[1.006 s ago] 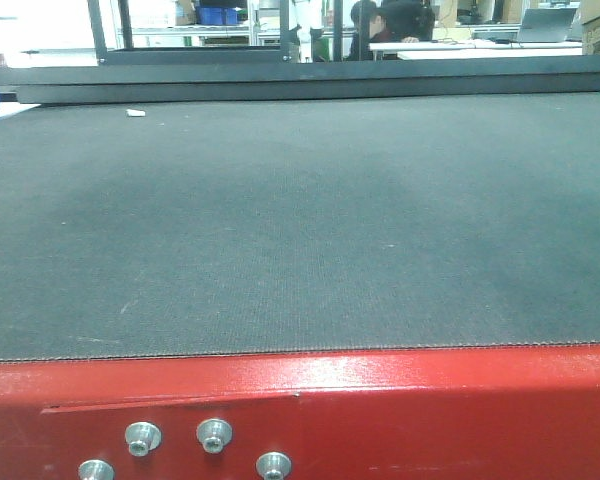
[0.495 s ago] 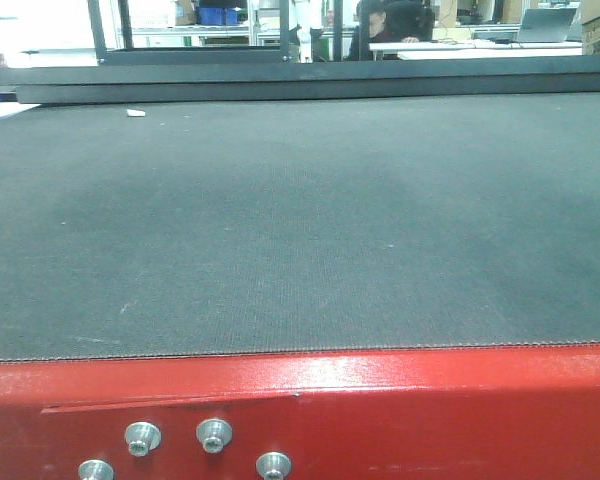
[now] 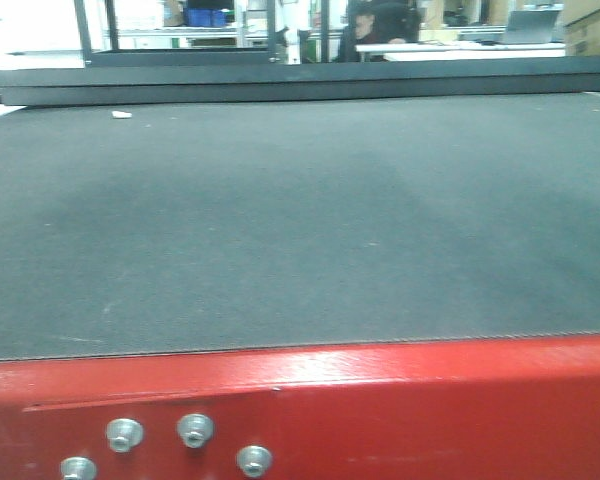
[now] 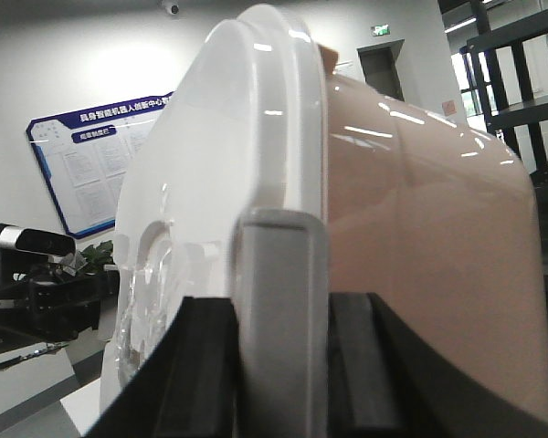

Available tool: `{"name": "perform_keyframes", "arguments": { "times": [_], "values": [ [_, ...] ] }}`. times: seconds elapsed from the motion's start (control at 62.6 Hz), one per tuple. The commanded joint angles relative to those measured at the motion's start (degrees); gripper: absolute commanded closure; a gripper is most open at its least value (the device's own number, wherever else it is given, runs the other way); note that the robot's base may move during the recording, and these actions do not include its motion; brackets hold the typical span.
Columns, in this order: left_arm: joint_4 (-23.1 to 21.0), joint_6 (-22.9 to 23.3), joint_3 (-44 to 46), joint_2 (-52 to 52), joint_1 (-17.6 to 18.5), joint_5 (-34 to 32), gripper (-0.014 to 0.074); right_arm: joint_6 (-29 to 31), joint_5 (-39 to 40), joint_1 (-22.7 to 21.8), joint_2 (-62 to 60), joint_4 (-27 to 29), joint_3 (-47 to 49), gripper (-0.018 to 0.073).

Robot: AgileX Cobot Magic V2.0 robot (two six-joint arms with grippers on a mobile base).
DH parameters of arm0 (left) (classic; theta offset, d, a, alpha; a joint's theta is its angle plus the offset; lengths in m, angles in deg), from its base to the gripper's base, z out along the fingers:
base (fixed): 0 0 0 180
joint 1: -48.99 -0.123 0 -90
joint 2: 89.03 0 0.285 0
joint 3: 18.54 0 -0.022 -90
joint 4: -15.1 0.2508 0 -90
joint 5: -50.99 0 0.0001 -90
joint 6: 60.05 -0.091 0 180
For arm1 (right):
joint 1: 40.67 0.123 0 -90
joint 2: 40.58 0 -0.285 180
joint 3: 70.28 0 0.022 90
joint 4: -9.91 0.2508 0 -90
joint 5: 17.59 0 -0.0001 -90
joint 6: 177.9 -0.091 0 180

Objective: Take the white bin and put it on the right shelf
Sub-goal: 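Hold the bin raised with both grippers while backing away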

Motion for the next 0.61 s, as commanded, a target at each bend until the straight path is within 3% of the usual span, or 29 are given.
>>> {"name": "perform_keyframes", "arguments": {
  "times": [0.0, 0.591],
  "values": [
    [-3.0, -2.8, 2.3, 2.2, 1.8, 13.9, 0.0713, 0.7, -15.3, 2.1, -2.1, 3.9, 2.0, 0.0470],
    [-3.0, -2.8, 2.3, 2.2, 1.8, 13.9, 0.0714, 0.7, -15.3, 2.1, -2.1, 3.9, 2.0, 0.0470]
  ]
}}
